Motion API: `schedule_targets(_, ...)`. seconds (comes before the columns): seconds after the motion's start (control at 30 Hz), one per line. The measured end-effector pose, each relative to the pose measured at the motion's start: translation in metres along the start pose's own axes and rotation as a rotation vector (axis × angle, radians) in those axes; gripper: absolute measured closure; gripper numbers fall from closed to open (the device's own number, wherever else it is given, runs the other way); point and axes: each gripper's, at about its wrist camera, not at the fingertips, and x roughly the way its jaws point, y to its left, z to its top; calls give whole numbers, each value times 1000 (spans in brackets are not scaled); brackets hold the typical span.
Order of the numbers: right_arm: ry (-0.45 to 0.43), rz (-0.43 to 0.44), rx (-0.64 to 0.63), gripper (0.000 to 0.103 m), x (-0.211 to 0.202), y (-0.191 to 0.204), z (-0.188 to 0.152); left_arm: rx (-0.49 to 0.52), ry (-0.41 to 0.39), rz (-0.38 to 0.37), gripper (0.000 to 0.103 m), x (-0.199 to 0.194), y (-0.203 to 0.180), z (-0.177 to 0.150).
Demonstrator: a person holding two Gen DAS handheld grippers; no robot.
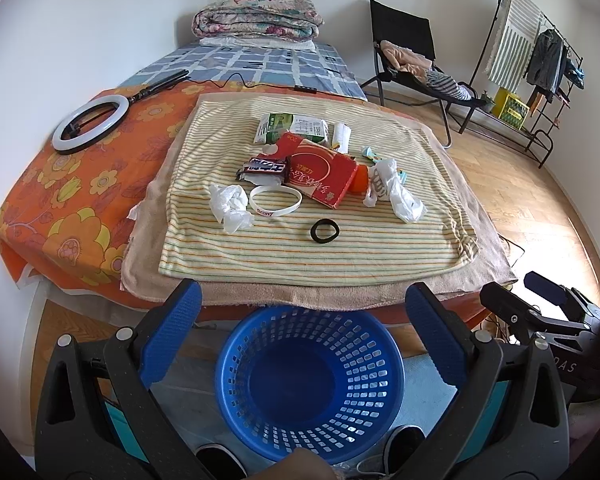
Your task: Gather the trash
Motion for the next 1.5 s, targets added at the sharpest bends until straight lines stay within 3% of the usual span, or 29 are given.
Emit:
schedule_targets(0.87,46,23,-27,0,11,11,-4,1,7,19,0,5,5,3)
schedule_targets(1.27,82,3,-27,0,23,10,-6,-27,41,31,0,27,18,-3)
schedule_targets(1.5,146,-22,15,0,43,-1,-9,-62,72,23,0,46,32,-4)
